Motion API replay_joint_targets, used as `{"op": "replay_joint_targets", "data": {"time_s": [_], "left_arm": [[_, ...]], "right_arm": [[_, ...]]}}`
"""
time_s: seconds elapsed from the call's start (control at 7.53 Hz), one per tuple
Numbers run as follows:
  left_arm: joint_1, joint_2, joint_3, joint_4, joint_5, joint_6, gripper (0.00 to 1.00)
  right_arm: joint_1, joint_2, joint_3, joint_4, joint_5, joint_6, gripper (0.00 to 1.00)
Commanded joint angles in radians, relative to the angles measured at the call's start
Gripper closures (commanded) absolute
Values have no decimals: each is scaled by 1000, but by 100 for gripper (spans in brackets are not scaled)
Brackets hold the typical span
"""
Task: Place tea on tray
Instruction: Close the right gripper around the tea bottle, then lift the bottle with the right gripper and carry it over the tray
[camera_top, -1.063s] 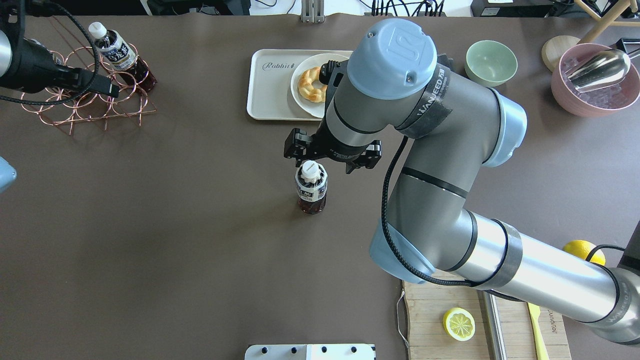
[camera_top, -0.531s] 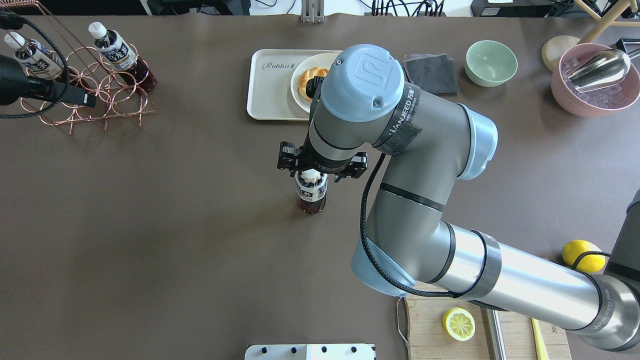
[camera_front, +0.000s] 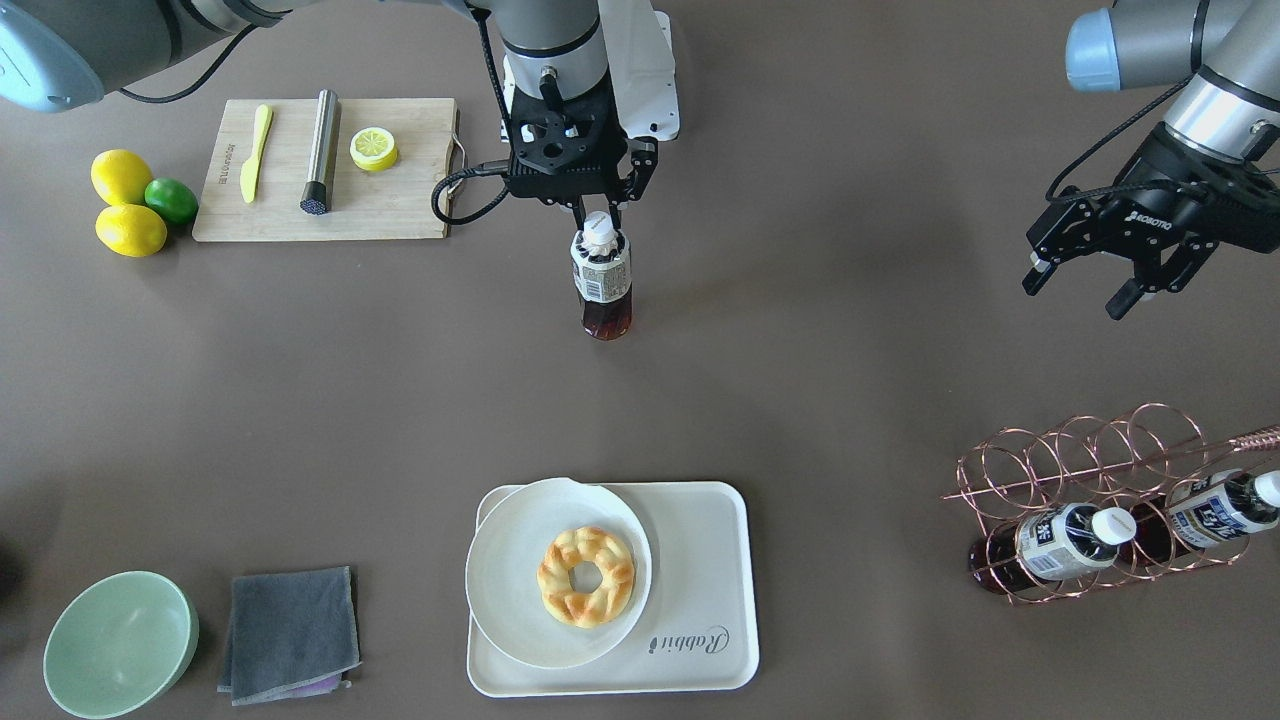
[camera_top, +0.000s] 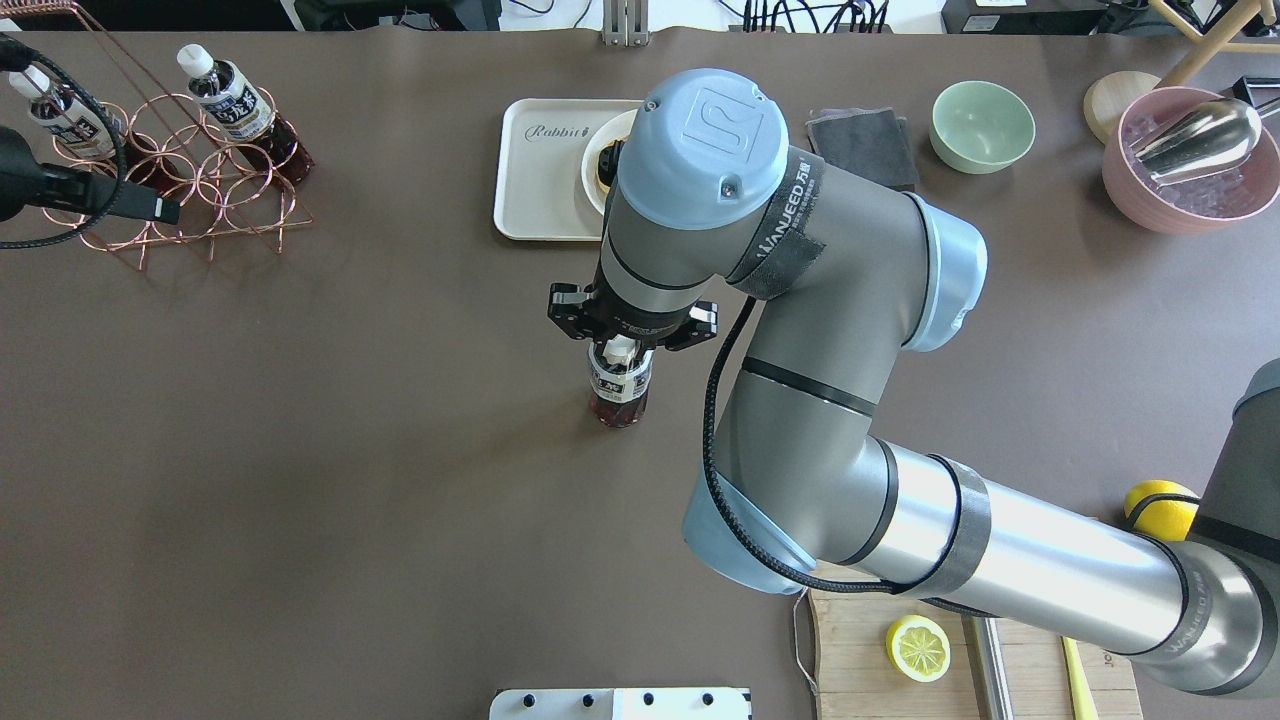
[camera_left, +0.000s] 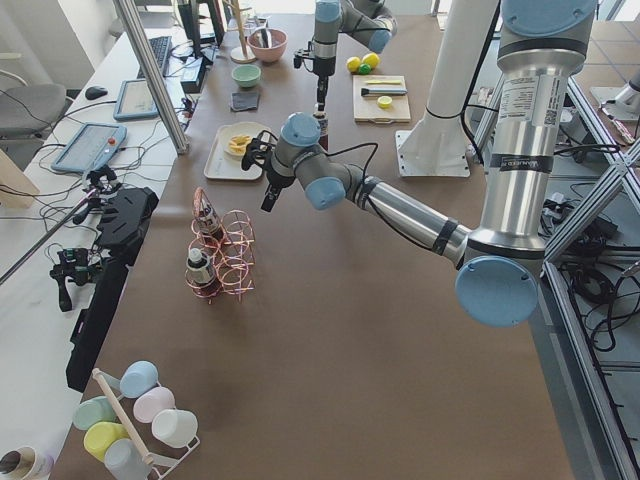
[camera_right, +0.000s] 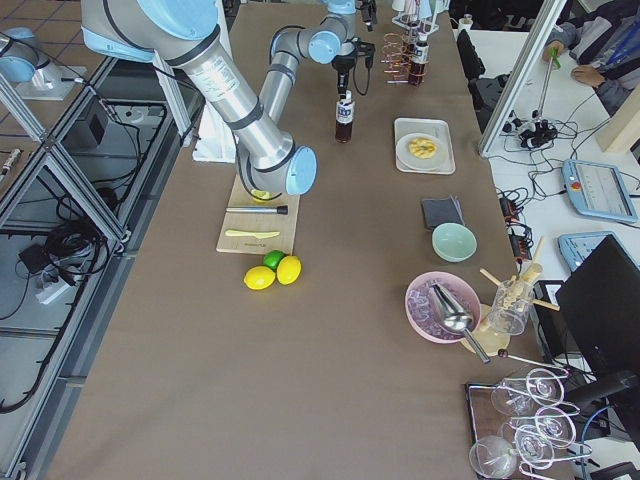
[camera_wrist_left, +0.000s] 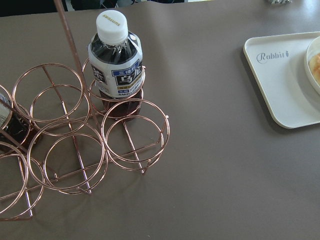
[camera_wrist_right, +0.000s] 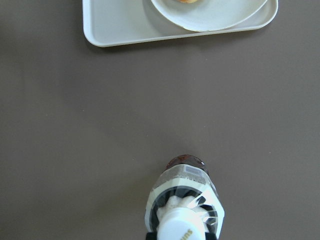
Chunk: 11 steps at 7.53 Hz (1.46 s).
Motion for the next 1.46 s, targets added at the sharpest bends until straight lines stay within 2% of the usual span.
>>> {"op": "replay_joint_targets", "data": {"time_s": [0.0, 0.13, 0.4, 0.53, 0.66, 0.8, 0.93, 1.06, 1.33], "left_arm": [[-84, 82, 2, -43, -78, 15, 3], [-153, 146, 6, -52, -159, 77, 3], [-257, 263, 6, -54, -201, 233, 4], [-297, 301, 8, -52, -201, 318, 3], [-329, 319, 2, -52, -203, 355, 3], [-342, 320, 5, -52, -209, 357, 3], [-346, 319, 8, -52, -239, 355, 3], [-348, 319, 8, -52, -243, 357, 3], [-350, 304, 25, -52, -243, 351, 3]], "right_arm": [[47, 33, -26, -15, -3, -81, 100], [79, 98, -105, -14, -3, -102, 100], [133, 293, -391, 23, -2, -135, 100], [164, 342, -520, 113, 1, -135, 100], [187, 428, -699, 182, 3, -135, 100], [204, 485, -835, 268, 8, -132, 100], [205, 491, -950, 416, 6, -118, 100], [209, 534, -1061, 490, 8, -94, 100], [216, 570, -1137, 524, 15, -67, 100]]}}
